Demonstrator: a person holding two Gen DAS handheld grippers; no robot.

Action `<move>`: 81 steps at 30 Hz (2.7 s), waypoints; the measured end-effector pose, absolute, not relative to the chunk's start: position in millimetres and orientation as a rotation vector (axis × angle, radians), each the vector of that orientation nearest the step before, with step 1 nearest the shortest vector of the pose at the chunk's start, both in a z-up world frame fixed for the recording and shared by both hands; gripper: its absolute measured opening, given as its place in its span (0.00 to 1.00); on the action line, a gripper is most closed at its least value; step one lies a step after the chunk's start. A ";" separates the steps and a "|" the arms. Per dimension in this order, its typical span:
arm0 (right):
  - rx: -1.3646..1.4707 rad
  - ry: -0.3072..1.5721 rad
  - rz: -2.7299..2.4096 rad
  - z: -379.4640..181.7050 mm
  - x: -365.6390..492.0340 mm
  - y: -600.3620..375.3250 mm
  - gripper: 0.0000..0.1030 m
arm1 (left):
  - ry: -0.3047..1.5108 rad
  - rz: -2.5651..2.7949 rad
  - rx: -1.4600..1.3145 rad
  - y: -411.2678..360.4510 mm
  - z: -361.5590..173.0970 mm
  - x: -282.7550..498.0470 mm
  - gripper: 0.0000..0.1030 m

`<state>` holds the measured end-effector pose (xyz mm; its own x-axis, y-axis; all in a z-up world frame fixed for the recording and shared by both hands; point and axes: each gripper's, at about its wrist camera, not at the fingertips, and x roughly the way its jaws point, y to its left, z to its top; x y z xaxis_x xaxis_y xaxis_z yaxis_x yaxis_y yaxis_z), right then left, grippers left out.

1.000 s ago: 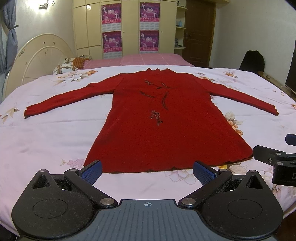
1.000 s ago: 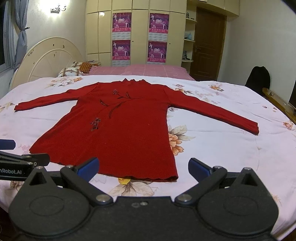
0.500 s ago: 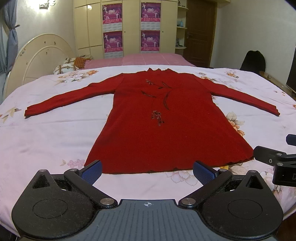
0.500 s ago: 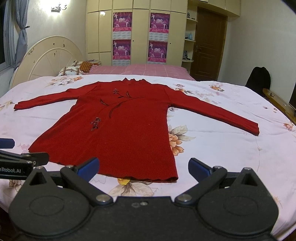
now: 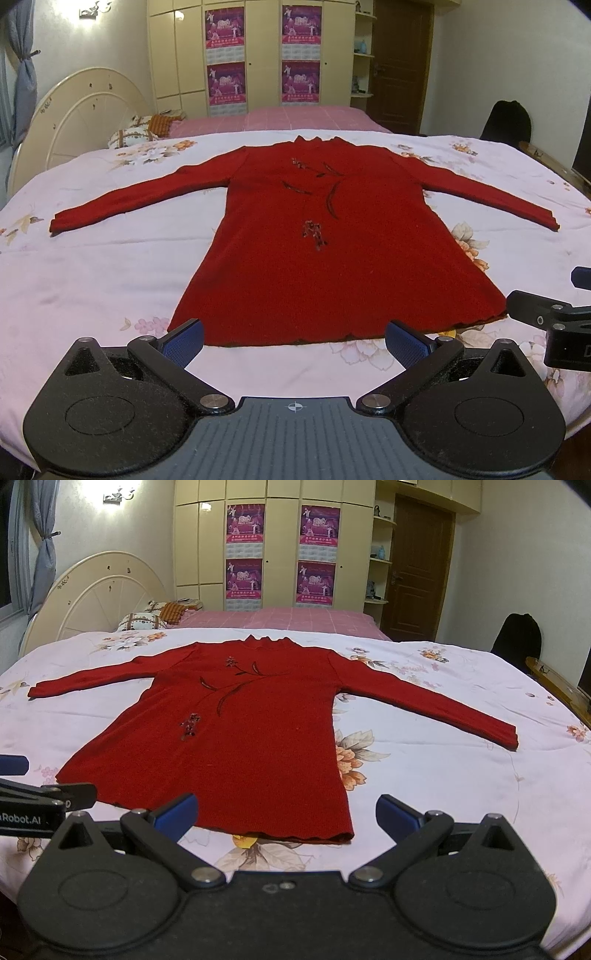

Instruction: Fold small clothes

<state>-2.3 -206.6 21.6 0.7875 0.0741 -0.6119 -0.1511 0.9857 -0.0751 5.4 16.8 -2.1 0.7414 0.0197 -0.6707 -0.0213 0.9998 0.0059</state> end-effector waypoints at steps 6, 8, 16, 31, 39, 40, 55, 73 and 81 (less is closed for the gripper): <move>-0.122 0.655 0.122 21.7 -1.9 -207.1 0.99 | 0.738 0.022 -0.002 16.2 -1.8 5.5 1.00; -0.123 0.657 0.122 21.6 -1.8 -207.3 0.99 | 0.738 0.023 -0.004 16.4 -1.7 5.2 1.00; -0.115 0.659 0.128 20.8 0.8 -209.7 0.99 | 0.740 0.024 -0.006 15.4 -2.3 5.8 1.00; -0.083 0.665 0.170 19.4 1.3 -210.9 0.99 | 0.756 -0.002 -0.067 22.0 -4.0 8.8 1.00; 0.208 0.643 0.111 23.6 31.6 -283.2 0.70 | 0.763 -0.117 -0.222 40.3 -11.8 54.2 1.00; 0.239 0.634 0.085 23.5 38.2 -295.6 0.69 | 0.757 -0.124 -0.225 41.9 -12.5 64.6 1.00; 0.955 0.487 -0.300 -51.6 198.3 -538.4 0.43 | 0.827 -0.055 -0.390 84.8 -52.1 201.0 1.00; 0.854 0.526 -0.452 -77.7 252.4 -553.3 0.06 | 0.883 0.021 -0.394 121.6 -76.7 254.9 1.00; 0.348 0.501 -0.057 -0.4 331.6 -368.2 0.06 | 0.871 0.144 -0.306 158.2 -71.1 244.1 1.00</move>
